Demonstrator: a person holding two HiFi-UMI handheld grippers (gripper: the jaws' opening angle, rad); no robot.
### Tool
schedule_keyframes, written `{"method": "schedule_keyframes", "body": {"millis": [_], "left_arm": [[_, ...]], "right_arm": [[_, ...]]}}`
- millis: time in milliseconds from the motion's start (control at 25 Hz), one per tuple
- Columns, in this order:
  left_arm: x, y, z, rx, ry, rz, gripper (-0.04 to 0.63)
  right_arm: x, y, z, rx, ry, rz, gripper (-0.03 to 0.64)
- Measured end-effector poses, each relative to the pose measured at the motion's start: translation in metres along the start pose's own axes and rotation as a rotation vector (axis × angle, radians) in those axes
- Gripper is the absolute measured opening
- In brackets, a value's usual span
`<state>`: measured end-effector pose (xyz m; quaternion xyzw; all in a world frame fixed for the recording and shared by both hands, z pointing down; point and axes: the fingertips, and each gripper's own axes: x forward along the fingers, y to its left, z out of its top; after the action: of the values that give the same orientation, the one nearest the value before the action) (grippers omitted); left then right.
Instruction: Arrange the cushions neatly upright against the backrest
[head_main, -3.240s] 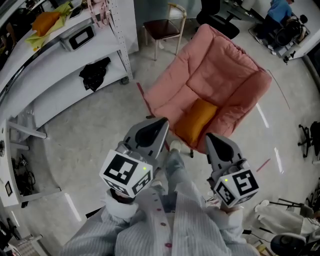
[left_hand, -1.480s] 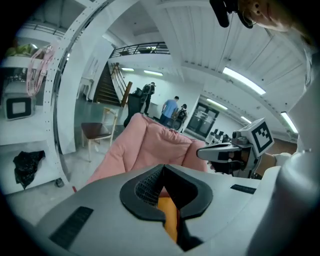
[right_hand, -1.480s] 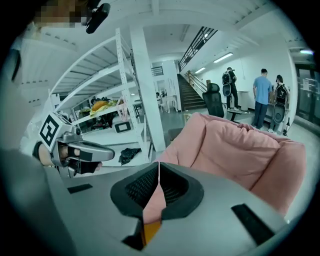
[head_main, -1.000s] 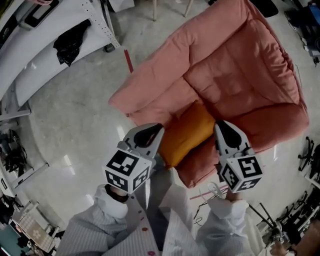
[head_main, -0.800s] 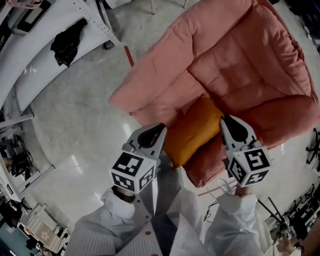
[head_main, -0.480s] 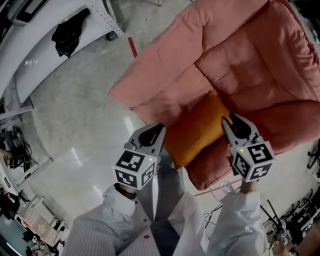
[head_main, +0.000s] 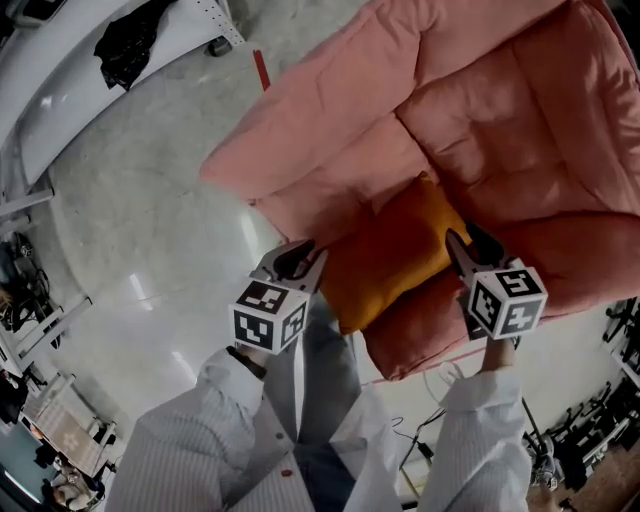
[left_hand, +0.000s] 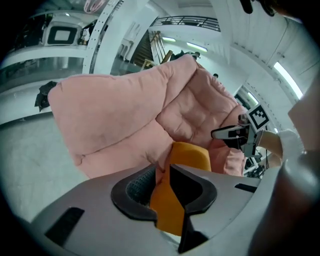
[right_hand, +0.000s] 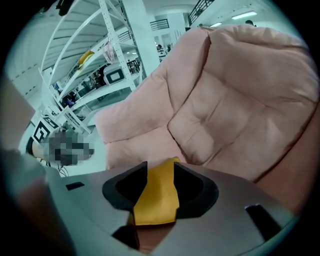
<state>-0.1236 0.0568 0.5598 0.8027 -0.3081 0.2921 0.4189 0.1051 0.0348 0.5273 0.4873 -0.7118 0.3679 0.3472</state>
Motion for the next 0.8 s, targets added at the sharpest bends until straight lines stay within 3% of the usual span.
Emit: {"method": "schedule_keyframes", "body": {"millis": [640,800], "left_arm": [[0.024,0.021,-0.084,-0.092,0.187,-0.005,0.152],[0.028,0.026,-0.105,-0.102,0.259,-0.016,0.209]], "right_arm": [[0.036,-0.052,-0.070,0.037,0.210,-0.065,0.147],[0.034,-0.056,-0.079,0.058,0.227,-0.074,0.156]]}}
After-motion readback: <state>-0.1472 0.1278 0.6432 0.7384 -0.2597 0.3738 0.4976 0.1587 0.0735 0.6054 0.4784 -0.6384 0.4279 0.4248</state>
